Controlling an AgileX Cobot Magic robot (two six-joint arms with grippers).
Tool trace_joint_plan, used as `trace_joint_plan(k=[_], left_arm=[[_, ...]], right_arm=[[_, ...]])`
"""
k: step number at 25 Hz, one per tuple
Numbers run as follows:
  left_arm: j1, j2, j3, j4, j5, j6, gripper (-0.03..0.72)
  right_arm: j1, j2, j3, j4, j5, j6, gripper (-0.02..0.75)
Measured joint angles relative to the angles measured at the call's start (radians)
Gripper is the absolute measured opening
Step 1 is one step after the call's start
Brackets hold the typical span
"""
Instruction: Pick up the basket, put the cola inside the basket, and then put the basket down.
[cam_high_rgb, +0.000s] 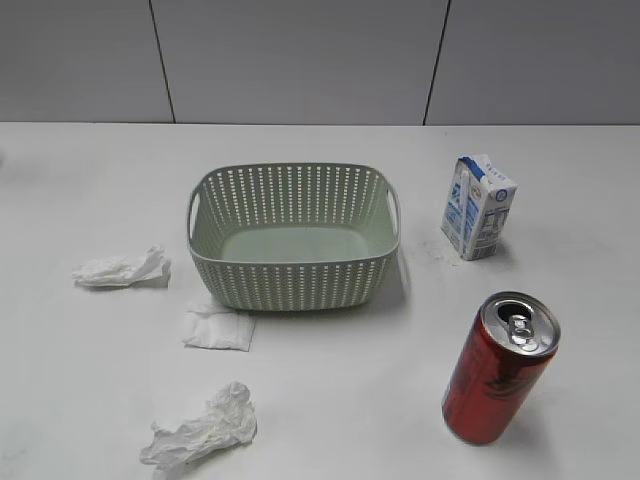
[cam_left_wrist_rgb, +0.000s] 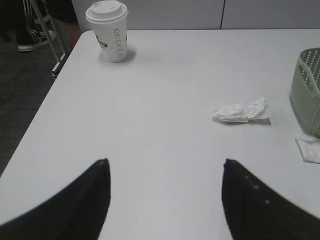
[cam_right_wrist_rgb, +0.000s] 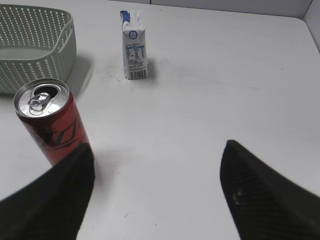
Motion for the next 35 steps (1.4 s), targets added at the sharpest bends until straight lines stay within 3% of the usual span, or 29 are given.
trace_joint_plan(k=[18,24,30,35], left_arm=[[0.0,0.0,-0.006,-0.001,-0.017,0.0,0.534],[0.0,0.065,-0.023,-0.034,-0.246,0.0,0.534],[0.0,0.282,-0.03,-0.144,-0.474,0.0,0.534],[0.0,0.472,-0.105,-0.178,-0.576,0.0,0.534]], right_arm=[[0.0,0.0,0.0,0.0,0.0,0.001,0.591],[0.0,0.0,0.0,0.0,0.0,0.001,0.591],[0.0,0.0,0.0,0.0,0.0,0.001,0.591],[0.0,0.0,0.0,0.0,0.0,0.001,0.591]])
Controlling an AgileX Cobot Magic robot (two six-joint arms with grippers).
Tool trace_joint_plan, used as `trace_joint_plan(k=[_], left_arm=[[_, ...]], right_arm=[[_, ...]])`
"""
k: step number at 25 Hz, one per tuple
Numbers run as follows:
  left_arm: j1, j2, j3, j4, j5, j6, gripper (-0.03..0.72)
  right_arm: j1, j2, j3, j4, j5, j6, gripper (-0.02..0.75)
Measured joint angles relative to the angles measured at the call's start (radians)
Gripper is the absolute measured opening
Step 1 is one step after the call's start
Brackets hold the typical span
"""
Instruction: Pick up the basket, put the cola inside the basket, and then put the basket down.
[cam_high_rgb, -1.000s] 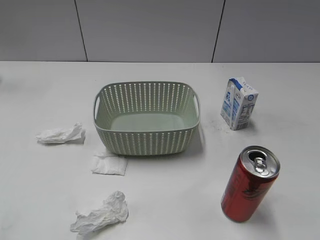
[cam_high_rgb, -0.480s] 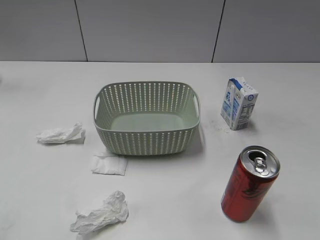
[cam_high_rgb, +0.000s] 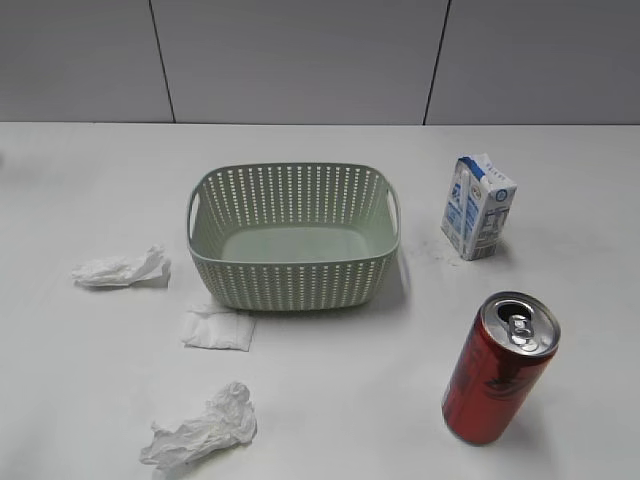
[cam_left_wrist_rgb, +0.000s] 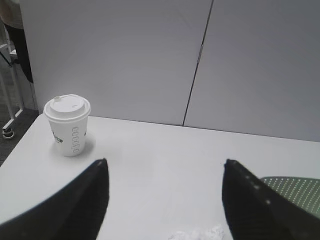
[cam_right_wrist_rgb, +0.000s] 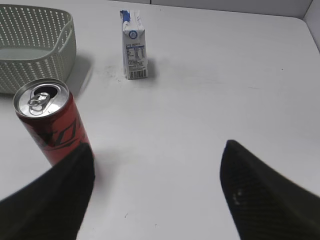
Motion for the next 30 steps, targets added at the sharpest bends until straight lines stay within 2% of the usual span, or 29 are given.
trace_joint_plan(k=[6,12,21,26,30], left_arm=[[0.0,0.239,-0.151,-0.002,-0.013,0.0,0.534],[0.0,0.468,-0.361,-0.007,0.027,0.0,0.534],[-0.003,0.811,-0.653,-0.119,0.275,0.0,0.531],[-0.07,0.997,-0.808,-0.124,0.447,-0.004,0.522],[-0.177,1.128,-0.903,-0.046,0.519,-0.092,0.522]], right_arm=[[0.0,0.0,0.0,0.0,0.0,0.0,0.591],[0.0,0.0,0.0,0.0,0.0,0.0,0.591],[0.0,0.0,0.0,0.0,0.0,0.0,0.591],[0.0,0.0,0.0,0.0,0.0,0.0,0.591],[0.0,0.0,0.0,0.0,0.0,0.0,0.591]])
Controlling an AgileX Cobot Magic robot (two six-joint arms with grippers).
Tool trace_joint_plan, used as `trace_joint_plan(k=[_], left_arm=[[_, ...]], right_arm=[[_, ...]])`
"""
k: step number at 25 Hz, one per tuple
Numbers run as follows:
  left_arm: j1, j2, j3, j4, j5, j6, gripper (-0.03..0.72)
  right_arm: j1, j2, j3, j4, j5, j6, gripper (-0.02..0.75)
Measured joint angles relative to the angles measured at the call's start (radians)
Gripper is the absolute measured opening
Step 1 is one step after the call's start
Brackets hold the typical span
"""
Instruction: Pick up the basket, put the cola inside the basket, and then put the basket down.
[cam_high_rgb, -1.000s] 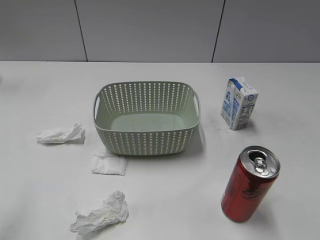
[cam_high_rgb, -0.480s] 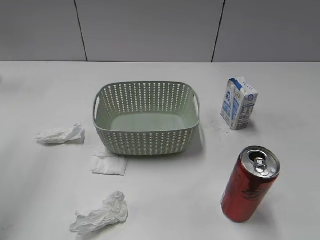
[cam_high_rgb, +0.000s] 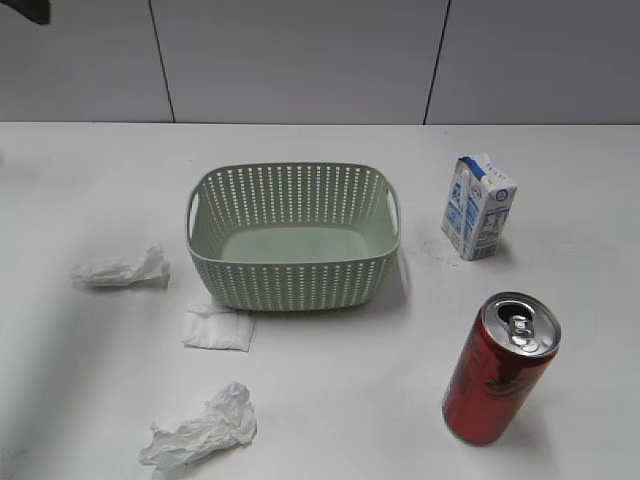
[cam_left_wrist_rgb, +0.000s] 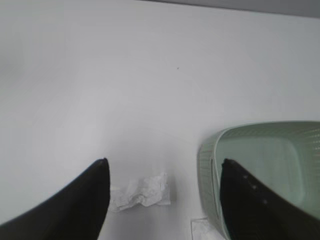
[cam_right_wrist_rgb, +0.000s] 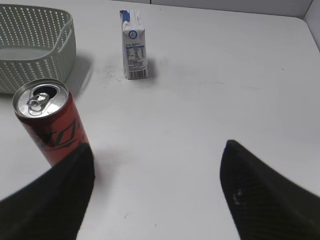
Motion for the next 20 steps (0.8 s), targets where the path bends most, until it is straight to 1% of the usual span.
trace_joint_plan(k=[4,6,10,13,15,20], left_arm=[[-0.128,0.112,-0.054,0.104,0.03,-0.088,0.522],[-0.186,0.157,-0.061,0.133,0.036,-0.126,0.522],[-0.268,0.245,-0.062,0.161,0.042,-0.172,0.522],[-0.303,0.303,-0.062,0.171,0.043,-0.194,0.522],[-0.313,0.339,-0.063,0.174,0.042,-0.201,0.521],[-0.316,0.405,-0.064,0.176,0.04,-0.208,0.521]], right_arm=[[0.0,0.0,0.0,0.0,0.0,0.0,0.591],[0.0,0.0,0.0,0.0,0.0,0.0,0.591],[0.0,0.0,0.0,0.0,0.0,0.0,0.591],[0.0,0.0,0.0,0.0,0.0,0.0,0.591],[0.0,0.0,0.0,0.0,0.0,0.0,0.591],[0.0,0.0,0.0,0.0,0.0,0.0,0.591]])
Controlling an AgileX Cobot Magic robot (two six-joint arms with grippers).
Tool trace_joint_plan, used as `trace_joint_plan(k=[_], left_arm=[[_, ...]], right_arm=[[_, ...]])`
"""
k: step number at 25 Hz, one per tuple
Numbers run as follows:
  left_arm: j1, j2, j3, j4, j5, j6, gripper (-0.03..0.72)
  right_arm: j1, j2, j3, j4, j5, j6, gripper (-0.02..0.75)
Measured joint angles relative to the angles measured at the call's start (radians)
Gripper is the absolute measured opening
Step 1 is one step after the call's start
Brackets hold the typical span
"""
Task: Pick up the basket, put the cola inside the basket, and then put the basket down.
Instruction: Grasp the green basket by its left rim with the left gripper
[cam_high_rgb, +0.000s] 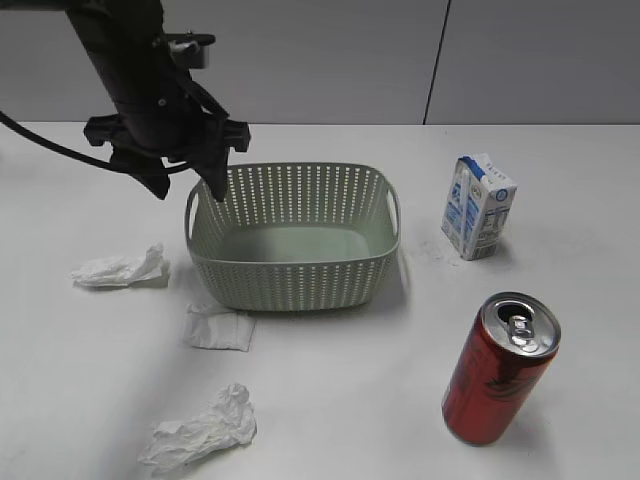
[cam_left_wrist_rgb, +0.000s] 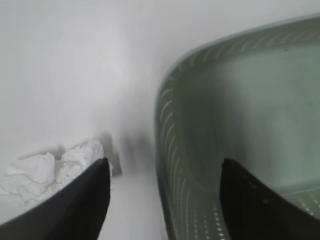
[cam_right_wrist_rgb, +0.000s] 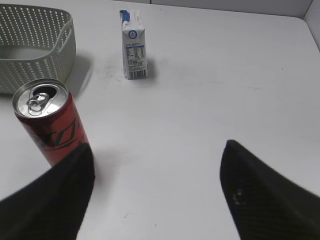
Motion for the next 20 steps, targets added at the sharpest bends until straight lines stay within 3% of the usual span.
trace_joint_plan(k=[11,20], left_arm=[[0.0,0.103,-0.003,-0.001,-0.016,-0.051,0.496],[0.0,0.117,-0.003,-0.003,-0.046,-0.096,0.302]], right_arm=[[0.0,0.0,0.0,0.0,0.0,0.0,0.591],[0.001,0.0,0.0,0.0,0.0,0.0,0.591]])
